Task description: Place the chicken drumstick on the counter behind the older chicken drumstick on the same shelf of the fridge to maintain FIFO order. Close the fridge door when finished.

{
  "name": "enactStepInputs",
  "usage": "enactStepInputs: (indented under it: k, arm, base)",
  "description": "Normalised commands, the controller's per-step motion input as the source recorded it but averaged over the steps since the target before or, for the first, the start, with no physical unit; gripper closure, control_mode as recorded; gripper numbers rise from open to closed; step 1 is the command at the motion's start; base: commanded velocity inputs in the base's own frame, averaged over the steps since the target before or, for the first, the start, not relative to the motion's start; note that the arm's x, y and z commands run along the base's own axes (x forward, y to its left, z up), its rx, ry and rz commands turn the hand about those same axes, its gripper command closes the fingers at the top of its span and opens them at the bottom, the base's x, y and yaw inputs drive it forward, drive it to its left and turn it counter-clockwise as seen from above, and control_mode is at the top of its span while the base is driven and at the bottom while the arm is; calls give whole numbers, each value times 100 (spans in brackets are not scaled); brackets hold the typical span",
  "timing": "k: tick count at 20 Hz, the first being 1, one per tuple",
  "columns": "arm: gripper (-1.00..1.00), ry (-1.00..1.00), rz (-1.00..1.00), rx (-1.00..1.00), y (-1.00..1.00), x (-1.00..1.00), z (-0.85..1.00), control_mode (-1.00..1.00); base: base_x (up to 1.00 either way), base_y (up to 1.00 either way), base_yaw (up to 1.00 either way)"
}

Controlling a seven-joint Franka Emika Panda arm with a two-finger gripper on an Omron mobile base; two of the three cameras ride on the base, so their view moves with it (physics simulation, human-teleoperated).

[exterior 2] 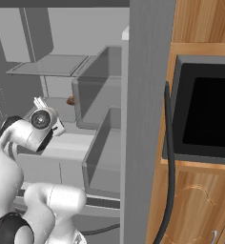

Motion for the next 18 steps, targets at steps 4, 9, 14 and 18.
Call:
enactStepInputs:
  k: [4,9,14,18]
  arm:
    - [-100,18,0,-24,0,-77,96,-100]
    - [-100,23,0,-21,-3,-93,28,-100]
    - [-100,5,8,-25,-27,-100,-25,-100]
    - [-100,3,17,-17,-48,-85,-4,-100]
  base:
    - [0,0,0]
    - [0,0,0]
    - [0,0,0]
    - [0,0,0]
